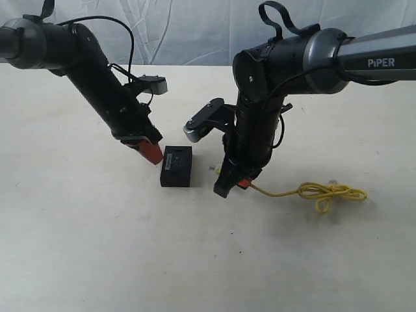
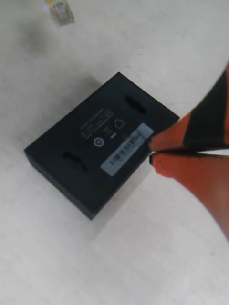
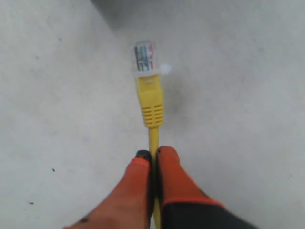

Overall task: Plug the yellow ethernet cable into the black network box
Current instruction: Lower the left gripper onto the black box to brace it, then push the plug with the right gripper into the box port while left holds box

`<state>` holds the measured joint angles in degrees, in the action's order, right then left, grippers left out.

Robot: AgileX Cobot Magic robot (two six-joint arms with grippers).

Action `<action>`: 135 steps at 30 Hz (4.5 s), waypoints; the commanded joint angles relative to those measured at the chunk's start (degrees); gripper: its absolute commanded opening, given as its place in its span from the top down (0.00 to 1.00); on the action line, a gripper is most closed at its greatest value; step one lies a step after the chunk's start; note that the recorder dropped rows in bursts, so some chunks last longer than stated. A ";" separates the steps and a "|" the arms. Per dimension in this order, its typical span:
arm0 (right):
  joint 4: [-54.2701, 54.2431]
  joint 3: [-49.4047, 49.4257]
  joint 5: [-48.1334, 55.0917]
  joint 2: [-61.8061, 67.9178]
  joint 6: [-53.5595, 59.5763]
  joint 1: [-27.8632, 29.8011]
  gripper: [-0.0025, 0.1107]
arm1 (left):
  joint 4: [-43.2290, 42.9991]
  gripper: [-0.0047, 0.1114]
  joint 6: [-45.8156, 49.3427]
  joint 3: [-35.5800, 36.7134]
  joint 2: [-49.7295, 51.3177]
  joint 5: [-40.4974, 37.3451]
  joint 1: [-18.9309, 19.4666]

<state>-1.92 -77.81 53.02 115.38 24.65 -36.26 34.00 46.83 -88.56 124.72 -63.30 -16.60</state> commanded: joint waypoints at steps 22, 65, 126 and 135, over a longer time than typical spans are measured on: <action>5.10 -0.17 -10.14 2.10 14.40 -1.14 0.98 | 20.65 0.96 37.29 12.50 -1.04 6.31 9.33; 7.44 -0.17 -11.39 4.87 12.75 -4.41 0.98 | 21.17 0.96 42.73 13.27 0.82 9.51 5.08; 7.99 -0.17 -12.87 4.95 13.99 -4.41 0.98 | 20.58 0.96 40.28 13.27 0.82 8.11 5.08; 7.99 -0.17 -14.35 4.98 11.77 -4.41 0.98 | 20.58 0.96 40.05 13.27 0.82 7.79 5.08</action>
<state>5.86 -77.81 39.53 120.56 38.03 -40.70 54.16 87.31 -75.51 125.49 -54.62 -10.93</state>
